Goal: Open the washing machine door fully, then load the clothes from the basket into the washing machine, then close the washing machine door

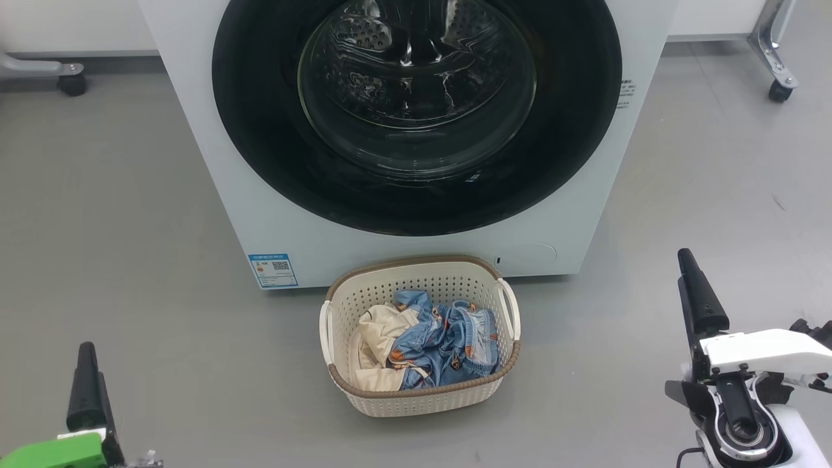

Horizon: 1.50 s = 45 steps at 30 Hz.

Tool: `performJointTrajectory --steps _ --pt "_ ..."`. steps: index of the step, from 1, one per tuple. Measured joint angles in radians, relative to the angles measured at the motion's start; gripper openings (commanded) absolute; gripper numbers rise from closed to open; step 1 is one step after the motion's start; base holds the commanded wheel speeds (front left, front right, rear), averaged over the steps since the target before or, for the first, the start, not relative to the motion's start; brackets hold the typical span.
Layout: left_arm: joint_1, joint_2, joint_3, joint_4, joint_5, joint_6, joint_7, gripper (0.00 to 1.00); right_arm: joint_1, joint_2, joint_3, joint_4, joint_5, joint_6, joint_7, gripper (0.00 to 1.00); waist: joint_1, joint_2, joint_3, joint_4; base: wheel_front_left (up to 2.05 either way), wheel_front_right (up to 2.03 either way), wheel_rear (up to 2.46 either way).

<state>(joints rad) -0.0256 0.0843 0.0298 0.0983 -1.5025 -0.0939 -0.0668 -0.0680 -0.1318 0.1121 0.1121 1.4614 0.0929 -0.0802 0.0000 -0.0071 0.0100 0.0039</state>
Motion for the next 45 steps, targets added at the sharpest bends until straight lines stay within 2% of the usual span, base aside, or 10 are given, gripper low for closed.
performJointTrajectory --steps 4,22,32,45 --pt "0.0 0.016 -0.007 -0.011 0.023 0.0 -0.014 1.0 -0.004 -0.009 0.03 -0.01 -0.034 0.0 -0.014 1.0 0.0 0.0 0.001 0.0 0.0 0.0 0.0" --pt "0.0 0.103 -0.096 -0.043 0.267 -0.01 -0.079 1.0 -0.062 -0.089 0.149 -0.016 -0.271 0.013 -0.076 1.0 0.0 0.0 0.007 -0.002 0.0 0.0 0.0" --pt "0.0 0.166 -0.15 -0.051 0.463 -0.015 -0.111 1.0 -0.089 -0.123 0.213 0.005 -0.427 0.015 -0.105 1.0 0.0 0.0 0.01 -0.003 0.0 0.0 0.0" --pt "-0.001 0.19 -0.136 -0.037 0.711 -0.018 -0.15 1.0 -0.144 -0.168 0.272 0.044 -0.684 0.022 -0.137 1.0 0.0 0.0 0.014 -0.002 0.0 0.0 0.0"
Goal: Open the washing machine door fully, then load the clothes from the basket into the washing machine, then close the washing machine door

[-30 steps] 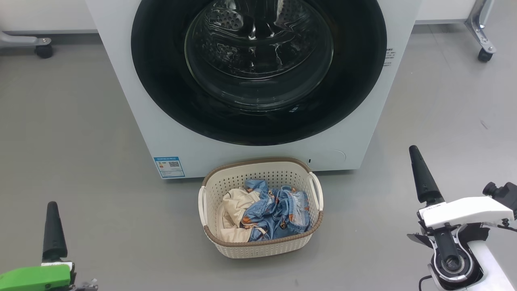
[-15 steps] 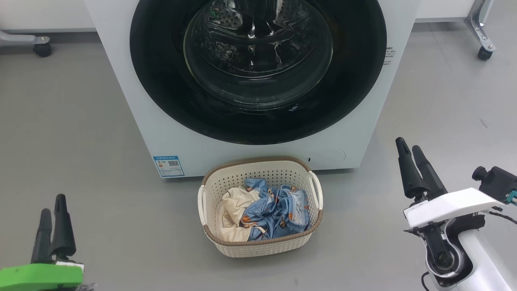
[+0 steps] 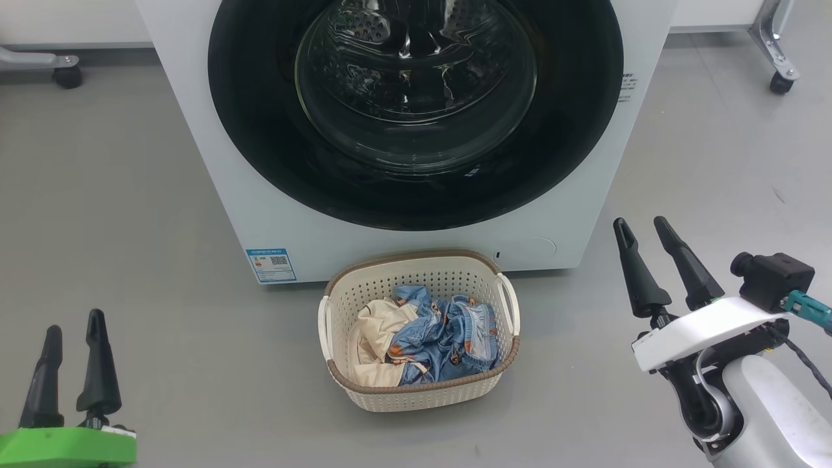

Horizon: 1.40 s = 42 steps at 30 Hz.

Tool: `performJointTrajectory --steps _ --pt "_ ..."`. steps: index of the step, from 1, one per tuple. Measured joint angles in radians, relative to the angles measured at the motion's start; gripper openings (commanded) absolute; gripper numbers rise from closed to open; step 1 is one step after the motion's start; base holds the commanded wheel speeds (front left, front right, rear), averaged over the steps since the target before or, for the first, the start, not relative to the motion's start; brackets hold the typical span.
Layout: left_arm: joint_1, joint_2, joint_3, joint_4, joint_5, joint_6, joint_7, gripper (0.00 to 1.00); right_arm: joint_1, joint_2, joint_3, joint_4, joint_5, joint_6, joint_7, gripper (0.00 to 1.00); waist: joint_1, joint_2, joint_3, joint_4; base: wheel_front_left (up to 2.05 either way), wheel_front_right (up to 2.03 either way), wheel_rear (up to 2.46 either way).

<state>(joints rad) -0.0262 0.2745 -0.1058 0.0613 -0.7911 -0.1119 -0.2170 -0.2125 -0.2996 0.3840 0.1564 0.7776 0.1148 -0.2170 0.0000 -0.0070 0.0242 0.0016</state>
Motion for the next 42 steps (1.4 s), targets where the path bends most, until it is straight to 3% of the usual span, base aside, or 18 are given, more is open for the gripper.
performJointTrajectory --steps 12,20,42 --pt "-0.001 0.02 -0.025 0.013 0.254 0.019 -0.035 1.0 -0.029 -0.016 0.054 0.059 -0.218 -0.029 -0.031 1.0 0.0 0.0 0.007 0.001 0.0 0.0 0.0" --pt "-0.003 0.006 -0.021 0.039 0.284 0.033 -0.035 1.0 -0.029 0.005 0.045 0.101 -0.224 -0.044 -0.032 1.0 0.0 0.0 0.009 0.001 0.0 0.0 0.0" --pt "-0.013 -0.022 -0.011 0.094 0.339 0.044 -0.035 1.0 -0.03 0.048 0.016 0.159 -0.25 -0.043 -0.032 1.0 0.0 0.0 0.015 0.003 0.0 0.0 0.0"
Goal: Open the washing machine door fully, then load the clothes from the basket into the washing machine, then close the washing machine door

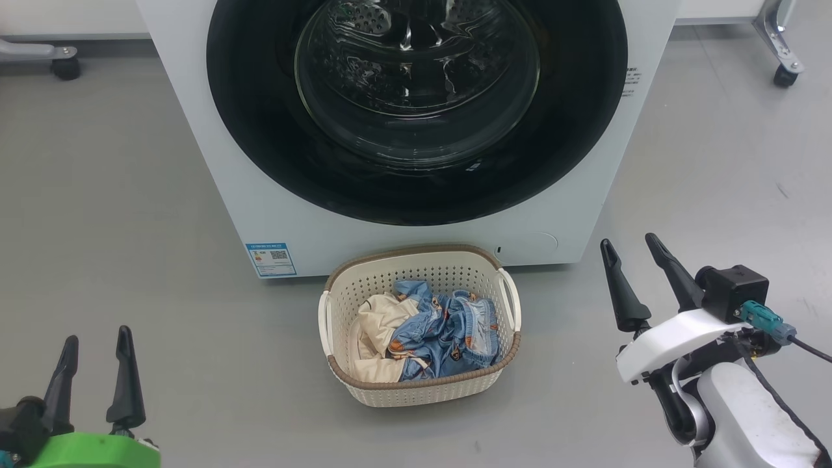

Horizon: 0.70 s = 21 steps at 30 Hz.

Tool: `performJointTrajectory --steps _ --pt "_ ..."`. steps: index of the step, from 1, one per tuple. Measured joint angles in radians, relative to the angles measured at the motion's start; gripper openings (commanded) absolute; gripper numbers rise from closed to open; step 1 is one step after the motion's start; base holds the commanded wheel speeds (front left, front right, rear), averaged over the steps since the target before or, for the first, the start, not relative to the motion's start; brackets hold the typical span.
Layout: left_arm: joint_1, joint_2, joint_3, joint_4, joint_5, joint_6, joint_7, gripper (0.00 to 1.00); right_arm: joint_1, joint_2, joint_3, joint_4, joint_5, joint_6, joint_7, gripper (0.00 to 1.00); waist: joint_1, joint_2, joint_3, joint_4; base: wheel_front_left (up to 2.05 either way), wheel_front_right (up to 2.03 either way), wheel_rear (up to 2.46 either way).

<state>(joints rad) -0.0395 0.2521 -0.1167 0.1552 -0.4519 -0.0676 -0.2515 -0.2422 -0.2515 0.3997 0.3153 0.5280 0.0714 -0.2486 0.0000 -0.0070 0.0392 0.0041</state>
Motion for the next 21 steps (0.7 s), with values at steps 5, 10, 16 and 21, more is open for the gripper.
performJointTrajectory --steps 5,10,16,21 --pt "-0.002 -0.006 0.006 0.006 0.004 0.0 0.0 1.0 -0.009 0.005 -0.007 0.012 -0.001 0.008 0.0 1.0 0.0 0.0 -0.001 0.001 0.0 0.0 0.0" --pt "-0.002 -0.012 0.011 0.008 0.007 0.0 0.0 1.0 -0.009 0.013 -0.014 0.019 -0.011 0.01 0.0 1.0 0.0 0.0 -0.002 0.0 0.0 0.0 0.0" --pt "-0.002 -0.017 0.015 0.012 0.012 0.0 0.0 1.0 -0.009 0.02 -0.02 0.026 -0.019 0.011 0.0 1.0 0.0 0.0 -0.004 0.001 0.0 0.0 0.0" --pt "-0.003 -0.025 0.02 0.014 0.013 -0.001 0.0 1.0 -0.009 0.027 -0.027 0.034 -0.02 0.018 0.0 1.0 0.0 0.0 -0.006 0.001 0.0 0.0 0.0"
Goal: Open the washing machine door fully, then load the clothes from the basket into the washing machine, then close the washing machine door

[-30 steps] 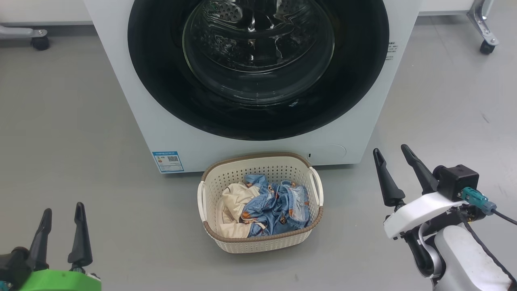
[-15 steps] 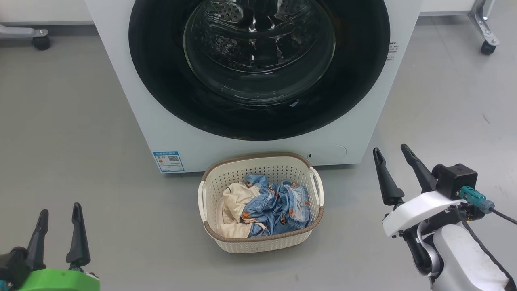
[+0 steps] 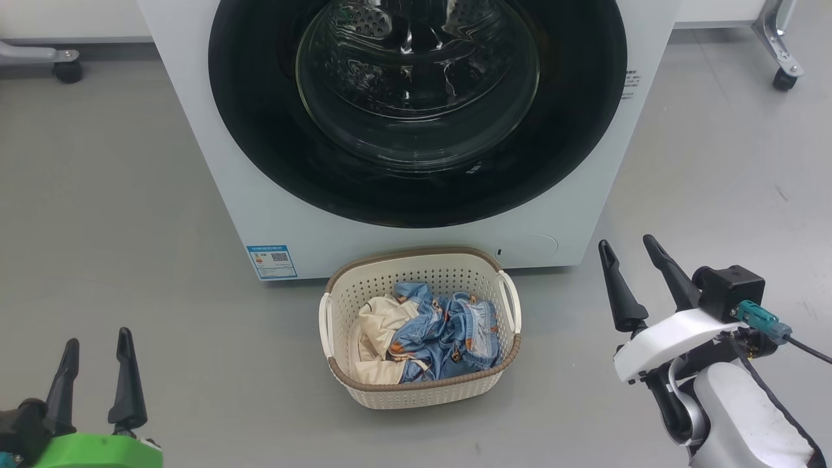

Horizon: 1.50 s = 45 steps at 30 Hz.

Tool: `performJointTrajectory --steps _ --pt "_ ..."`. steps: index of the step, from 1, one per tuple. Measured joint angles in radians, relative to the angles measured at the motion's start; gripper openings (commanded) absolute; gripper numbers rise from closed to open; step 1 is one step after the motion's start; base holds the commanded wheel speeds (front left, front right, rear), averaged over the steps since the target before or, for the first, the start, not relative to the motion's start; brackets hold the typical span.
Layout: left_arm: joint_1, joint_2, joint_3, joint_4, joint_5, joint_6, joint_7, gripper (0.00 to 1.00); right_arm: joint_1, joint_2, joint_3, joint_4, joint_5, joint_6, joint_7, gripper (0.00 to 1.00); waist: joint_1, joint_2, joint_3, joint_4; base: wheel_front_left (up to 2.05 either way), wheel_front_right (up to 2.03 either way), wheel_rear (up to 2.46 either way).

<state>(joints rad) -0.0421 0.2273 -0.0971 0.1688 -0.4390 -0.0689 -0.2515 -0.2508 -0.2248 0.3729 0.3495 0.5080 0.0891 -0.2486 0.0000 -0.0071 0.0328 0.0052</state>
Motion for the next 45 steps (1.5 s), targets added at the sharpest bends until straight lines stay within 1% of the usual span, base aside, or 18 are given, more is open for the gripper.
performJointTrajectory --steps 24,34,37,45 --pt "0.0 -0.005 0.014 0.016 0.016 -0.009 0.0 1.0 0.0 0.015 -0.021 0.022 -0.016 0.017 0.0 1.0 0.0 0.0 -0.007 -0.002 0.07 0.07 -0.14" --pt "0.0 -0.01 0.021 0.026 0.016 -0.016 0.0 1.0 0.0 0.024 -0.026 0.029 -0.019 0.018 0.0 1.0 0.0 0.0 -0.008 -0.002 0.41 0.41 -0.82" --pt "0.0 -0.012 0.023 0.028 0.016 -0.016 0.0 1.0 0.0 0.027 -0.029 0.031 -0.025 0.025 0.0 1.0 0.0 0.0 -0.008 -0.002 0.56 0.56 -1.12" --pt "0.0 -0.015 0.025 0.031 0.016 -0.018 0.0 1.0 0.0 0.032 -0.035 0.035 -0.025 0.025 0.0 1.0 0.0 0.0 -0.008 -0.004 0.67 0.67 -1.34"
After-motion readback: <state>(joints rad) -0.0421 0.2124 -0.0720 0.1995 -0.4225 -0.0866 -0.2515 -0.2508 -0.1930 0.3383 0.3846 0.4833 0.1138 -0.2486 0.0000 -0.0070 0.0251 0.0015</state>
